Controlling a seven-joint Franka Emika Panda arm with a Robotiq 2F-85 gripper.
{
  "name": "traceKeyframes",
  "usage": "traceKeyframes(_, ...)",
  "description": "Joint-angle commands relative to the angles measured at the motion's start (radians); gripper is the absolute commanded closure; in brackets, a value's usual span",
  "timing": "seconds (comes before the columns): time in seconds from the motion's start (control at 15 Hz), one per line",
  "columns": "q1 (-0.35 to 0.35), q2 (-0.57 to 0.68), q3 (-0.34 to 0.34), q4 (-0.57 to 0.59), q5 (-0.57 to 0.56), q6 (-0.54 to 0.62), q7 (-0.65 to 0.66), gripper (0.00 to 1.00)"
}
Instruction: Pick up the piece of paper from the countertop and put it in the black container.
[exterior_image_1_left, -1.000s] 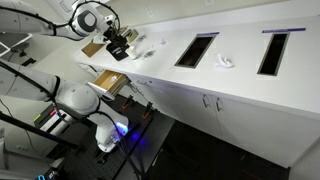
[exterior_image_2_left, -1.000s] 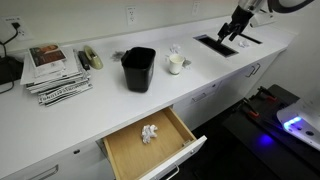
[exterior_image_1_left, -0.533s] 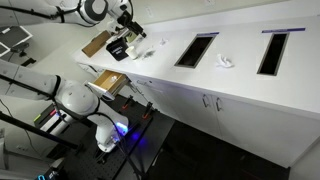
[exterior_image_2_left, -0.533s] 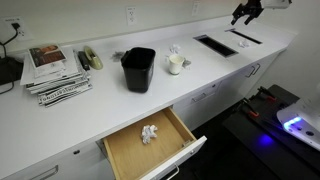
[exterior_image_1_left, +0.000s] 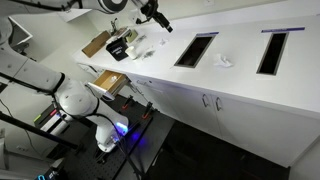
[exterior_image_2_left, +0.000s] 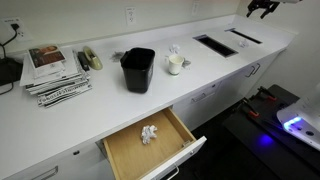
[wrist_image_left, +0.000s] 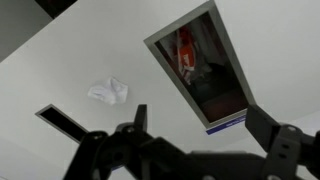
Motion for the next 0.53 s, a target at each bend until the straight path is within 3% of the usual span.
traceKeyframes(0.0, -0.032, 0.153, -0.045, 0.098, -0.005, 0.054, 0.026, 0.0)
traceKeyframes(0.47, -0.046, 0.403, -0.146, 0.179, -0.038, 0.302, 0.136, 0.0)
